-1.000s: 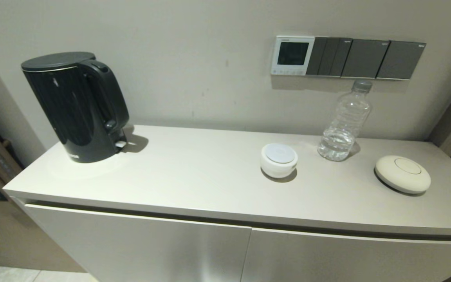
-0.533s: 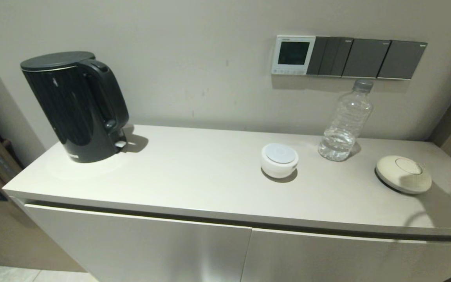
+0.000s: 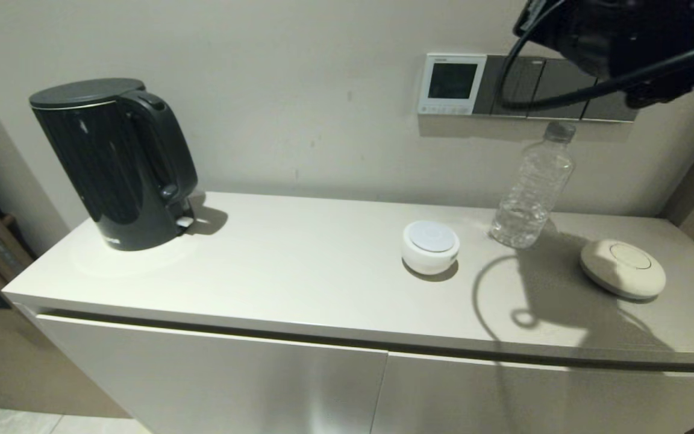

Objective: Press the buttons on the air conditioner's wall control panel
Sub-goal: Turn on the central air conditioner

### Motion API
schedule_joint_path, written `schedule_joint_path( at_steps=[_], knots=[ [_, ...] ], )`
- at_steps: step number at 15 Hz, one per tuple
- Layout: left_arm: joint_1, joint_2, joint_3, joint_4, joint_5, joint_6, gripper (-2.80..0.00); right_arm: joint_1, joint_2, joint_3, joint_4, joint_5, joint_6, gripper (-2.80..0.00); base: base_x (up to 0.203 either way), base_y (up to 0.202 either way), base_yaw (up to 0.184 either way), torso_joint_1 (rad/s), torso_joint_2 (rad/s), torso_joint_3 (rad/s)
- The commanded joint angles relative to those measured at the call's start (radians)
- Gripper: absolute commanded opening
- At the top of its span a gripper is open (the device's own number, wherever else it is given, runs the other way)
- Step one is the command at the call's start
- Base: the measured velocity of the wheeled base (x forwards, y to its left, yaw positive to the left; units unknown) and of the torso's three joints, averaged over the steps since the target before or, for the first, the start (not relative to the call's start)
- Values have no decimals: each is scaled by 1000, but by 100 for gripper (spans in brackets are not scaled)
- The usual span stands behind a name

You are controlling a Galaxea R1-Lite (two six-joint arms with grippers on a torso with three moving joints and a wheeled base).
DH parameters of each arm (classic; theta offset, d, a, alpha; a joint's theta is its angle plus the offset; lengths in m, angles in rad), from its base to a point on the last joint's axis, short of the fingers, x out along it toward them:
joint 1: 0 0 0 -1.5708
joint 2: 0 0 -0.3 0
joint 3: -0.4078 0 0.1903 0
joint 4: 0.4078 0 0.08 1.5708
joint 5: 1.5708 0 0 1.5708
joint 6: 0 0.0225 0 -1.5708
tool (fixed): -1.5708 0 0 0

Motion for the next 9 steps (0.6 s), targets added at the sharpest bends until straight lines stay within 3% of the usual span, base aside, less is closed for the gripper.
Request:
schedule_joint_path(
  at_steps=[1, 6, 9],
  knots=[
    [1, 0, 0, 0, 0, 0, -280, 7, 121, -22, -4, 5, 1, -280, 0, 0, 0, 0, 0, 0],
    [1, 0, 0, 0, 0, 1, -280, 3, 148, 68, -43, 57, 8, -280, 0, 0, 0, 0, 0, 0],
    [0, 0, 0, 0, 0, 1, -280, -5, 144, 157, -120, 148, 4, -280, 0, 0, 0, 0, 0, 0]
  ],
)
